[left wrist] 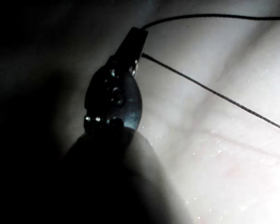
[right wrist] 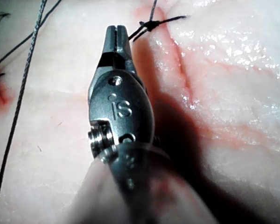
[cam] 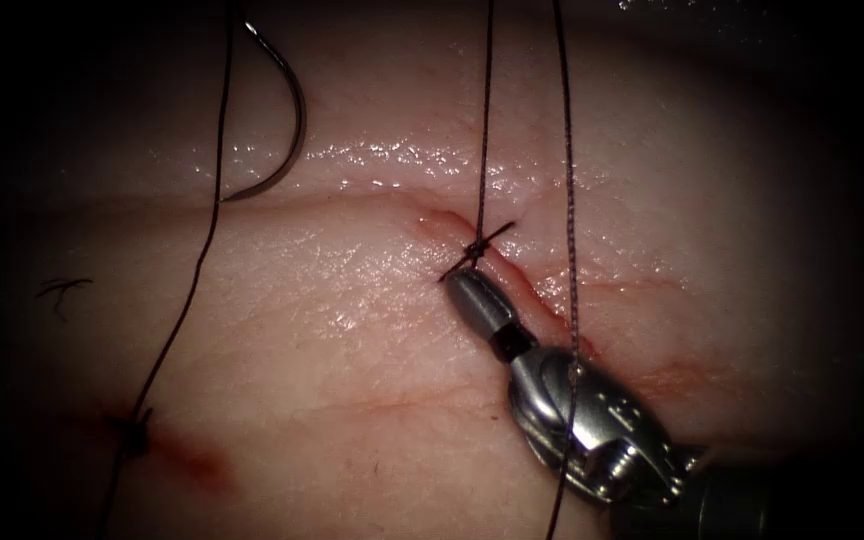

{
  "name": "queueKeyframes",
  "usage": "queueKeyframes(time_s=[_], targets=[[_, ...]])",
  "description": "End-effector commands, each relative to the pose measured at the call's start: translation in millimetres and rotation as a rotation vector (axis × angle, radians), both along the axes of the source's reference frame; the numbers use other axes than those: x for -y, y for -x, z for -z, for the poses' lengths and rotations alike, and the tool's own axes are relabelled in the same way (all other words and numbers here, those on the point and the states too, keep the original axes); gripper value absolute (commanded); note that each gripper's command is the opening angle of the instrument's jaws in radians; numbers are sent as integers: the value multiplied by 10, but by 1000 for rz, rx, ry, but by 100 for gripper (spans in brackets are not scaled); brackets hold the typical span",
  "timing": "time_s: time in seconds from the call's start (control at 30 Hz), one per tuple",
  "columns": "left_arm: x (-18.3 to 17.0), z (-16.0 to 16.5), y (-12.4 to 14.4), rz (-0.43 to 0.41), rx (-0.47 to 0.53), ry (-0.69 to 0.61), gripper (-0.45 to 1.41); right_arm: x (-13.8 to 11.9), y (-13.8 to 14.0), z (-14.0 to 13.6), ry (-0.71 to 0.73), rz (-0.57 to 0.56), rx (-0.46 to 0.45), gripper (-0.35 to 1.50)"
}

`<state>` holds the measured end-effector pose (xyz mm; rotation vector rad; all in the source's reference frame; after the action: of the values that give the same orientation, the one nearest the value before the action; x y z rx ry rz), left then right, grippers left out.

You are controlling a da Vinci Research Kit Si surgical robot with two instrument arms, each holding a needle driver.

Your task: Wound Closure

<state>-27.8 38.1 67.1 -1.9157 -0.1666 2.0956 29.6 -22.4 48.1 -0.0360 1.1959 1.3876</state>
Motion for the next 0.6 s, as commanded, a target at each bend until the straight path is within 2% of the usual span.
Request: queueKeyframes(time_s=[0.03,0.17,0.33,0.6], targets=[[-6,-6,6,6,-4,4,-45,4,-7,-5,-2,3,1,-35],[-17,-12,11,30,-31,2,-45,6,-7,-10,-3,12,10,-35],[-33,-19,16,18,-136,38,-45,13,-8,-15,-12,27,20,-35],[-52,-28,18,37,-178,49,-45,34,-12,-27,-50,75,49,-35]])
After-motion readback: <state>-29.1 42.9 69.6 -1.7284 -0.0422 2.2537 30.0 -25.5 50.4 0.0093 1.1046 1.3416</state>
